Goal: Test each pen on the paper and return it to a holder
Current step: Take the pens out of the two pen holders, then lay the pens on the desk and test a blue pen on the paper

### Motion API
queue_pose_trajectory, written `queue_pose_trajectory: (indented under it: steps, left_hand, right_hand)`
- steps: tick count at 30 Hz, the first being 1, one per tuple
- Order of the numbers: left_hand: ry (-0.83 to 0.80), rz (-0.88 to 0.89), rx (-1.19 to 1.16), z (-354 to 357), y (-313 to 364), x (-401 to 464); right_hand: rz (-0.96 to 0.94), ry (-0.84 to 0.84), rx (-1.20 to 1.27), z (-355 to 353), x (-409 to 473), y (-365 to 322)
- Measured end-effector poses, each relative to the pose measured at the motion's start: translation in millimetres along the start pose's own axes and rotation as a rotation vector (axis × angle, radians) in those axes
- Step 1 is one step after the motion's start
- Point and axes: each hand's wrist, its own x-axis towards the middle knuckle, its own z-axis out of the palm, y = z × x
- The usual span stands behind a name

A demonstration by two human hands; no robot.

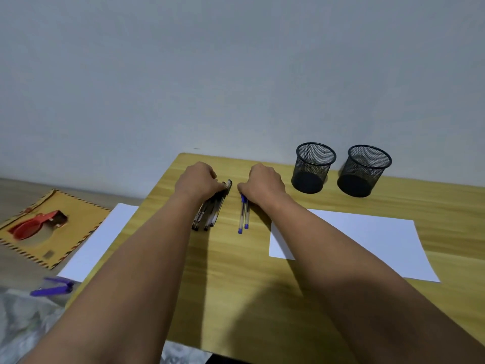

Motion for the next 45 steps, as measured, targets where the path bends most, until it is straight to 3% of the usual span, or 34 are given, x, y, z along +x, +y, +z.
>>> queue_pose_trajectory:
  steps: [13, 23, 30, 39, 45]
  left_hand:
    - [0.027, 0.03, 0.067, -15, 19, -31]
    - [0.016, 0.173, 0.046, -1, 82, -87]
    - [0.004, 0.273, 0.113, 21, 105, -109]
    - [-0.083, 0.256, 0.136, 35, 102, -119]
    - [-0.167, 0.376, 0.3, 55, 105, -137]
  right_hand:
    - [-0.044, 0.071, -0.056, -31, -31, 12]
    - [0.054, 0.181, -0.147, -104, -91, 84]
    - [0.166, 0.184, -0.17, -132, -115, 134]
    - [0.17, 0.139, -0.243, -130, -140, 157]
    - [0.191, 0.08, -0.314, -116, -161, 175]
